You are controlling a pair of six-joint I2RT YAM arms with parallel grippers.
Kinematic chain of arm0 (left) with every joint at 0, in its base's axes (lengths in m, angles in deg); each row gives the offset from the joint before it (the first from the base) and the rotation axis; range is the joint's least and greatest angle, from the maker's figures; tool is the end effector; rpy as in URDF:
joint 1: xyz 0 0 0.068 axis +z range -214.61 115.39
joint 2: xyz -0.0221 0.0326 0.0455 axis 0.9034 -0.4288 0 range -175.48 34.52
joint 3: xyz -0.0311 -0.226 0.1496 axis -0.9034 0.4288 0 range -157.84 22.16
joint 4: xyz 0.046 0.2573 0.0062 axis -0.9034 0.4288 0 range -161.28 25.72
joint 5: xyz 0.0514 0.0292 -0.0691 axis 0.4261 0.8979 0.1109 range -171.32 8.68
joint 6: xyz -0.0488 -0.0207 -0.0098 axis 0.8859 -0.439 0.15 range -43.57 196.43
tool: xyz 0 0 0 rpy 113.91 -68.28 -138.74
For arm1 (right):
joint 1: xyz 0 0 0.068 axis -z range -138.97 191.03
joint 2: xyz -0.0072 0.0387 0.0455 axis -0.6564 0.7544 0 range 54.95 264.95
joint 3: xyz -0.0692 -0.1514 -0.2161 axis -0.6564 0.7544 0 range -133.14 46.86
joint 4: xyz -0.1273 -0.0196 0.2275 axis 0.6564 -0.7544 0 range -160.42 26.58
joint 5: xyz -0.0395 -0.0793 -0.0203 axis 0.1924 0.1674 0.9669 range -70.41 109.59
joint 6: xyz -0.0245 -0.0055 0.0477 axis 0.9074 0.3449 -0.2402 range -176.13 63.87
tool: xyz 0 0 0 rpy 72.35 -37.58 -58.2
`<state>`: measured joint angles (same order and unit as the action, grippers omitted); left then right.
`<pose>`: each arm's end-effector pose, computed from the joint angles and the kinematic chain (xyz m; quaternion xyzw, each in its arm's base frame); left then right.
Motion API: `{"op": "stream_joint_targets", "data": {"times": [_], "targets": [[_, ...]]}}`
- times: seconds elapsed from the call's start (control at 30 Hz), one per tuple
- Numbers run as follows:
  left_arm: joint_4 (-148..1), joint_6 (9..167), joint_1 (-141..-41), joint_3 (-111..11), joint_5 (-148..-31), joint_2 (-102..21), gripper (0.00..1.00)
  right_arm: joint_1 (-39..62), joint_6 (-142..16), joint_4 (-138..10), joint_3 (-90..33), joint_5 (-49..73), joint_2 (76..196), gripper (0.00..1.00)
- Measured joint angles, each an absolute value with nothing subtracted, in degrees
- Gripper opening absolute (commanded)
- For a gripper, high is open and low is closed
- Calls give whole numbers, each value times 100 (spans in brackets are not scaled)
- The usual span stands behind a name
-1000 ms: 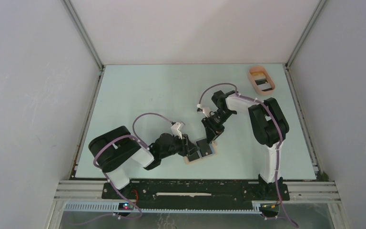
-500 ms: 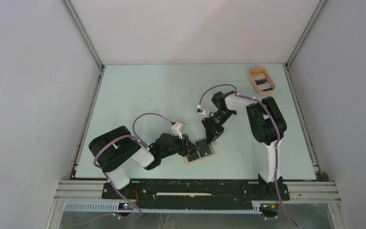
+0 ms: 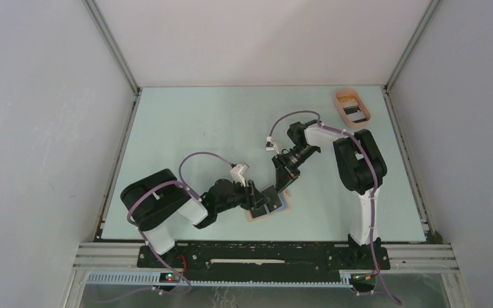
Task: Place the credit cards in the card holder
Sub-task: Open the card holder at the center of the board.
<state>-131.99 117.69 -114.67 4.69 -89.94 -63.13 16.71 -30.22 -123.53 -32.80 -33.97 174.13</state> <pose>0.1622 -0.2021 0.1076 0.1057 0.8084 -0.4548 0.3585 0.3162 0.1743 0.1406 0.3433 -0.8215 -0.4500 0.0688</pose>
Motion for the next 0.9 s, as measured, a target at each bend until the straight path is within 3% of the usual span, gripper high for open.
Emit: {"op": "stream_joint_targets", "data": {"times": [0.17, 0.43, 0.9], "targets": [[-13400, 11850, -11457, 478, -9027, -6313, 63, 1706, -2904, -12515, -3337, -3759, 17513, 31], [-13678, 11865, -11457, 687, -9032, -6241, 73, 1730, -2790, -12716, -3359, -4247, 17633, 31], [-14261, 12219, -11457, 1315, -8992, -5906, 75, 1697, -2709, -12880, -3474, -5058, 17920, 29]]}}
